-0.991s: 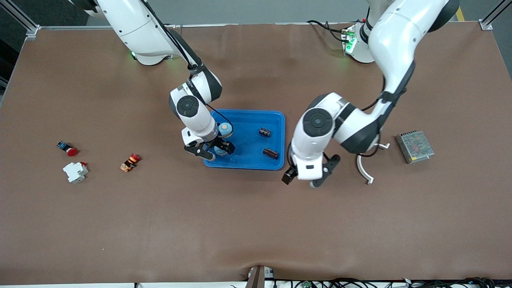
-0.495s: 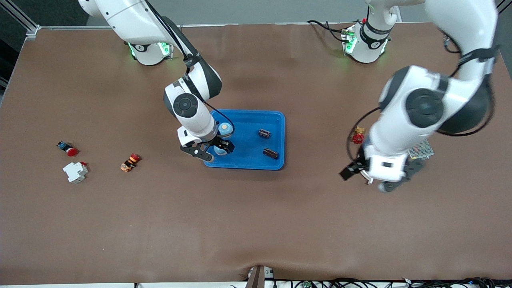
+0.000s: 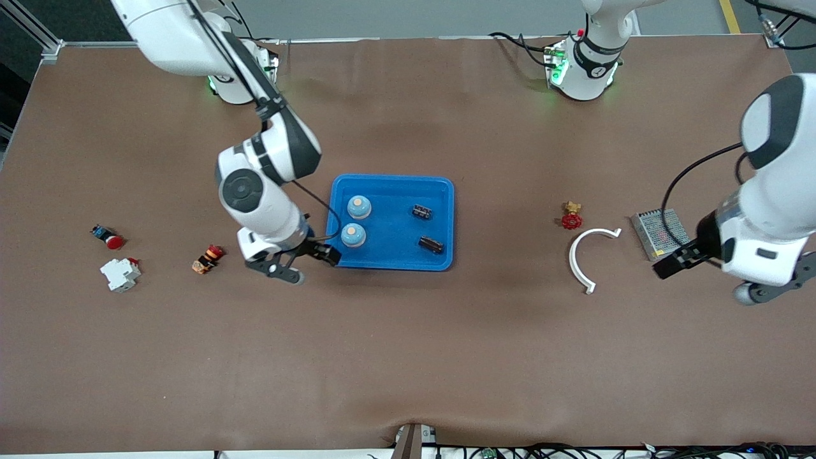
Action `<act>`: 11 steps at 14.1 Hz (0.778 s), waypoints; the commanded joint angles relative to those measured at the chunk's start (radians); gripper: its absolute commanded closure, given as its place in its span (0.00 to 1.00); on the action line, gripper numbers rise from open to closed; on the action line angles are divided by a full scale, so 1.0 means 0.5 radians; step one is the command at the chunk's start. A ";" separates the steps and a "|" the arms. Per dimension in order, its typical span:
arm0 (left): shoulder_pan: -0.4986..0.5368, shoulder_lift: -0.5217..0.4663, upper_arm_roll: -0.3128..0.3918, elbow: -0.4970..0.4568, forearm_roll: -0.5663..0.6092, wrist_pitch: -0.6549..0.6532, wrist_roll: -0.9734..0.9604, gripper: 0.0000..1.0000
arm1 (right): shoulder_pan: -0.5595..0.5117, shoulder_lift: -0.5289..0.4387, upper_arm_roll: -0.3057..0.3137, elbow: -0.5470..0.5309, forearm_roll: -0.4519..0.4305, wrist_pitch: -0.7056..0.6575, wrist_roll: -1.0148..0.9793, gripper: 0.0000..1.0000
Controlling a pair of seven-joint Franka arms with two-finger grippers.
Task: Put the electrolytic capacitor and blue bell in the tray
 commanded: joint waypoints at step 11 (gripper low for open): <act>0.144 -0.428 0.008 -0.056 -0.005 -0.406 0.522 0.00 | -0.727 -0.016 0.028 0.116 -0.023 -0.173 -1.120 0.00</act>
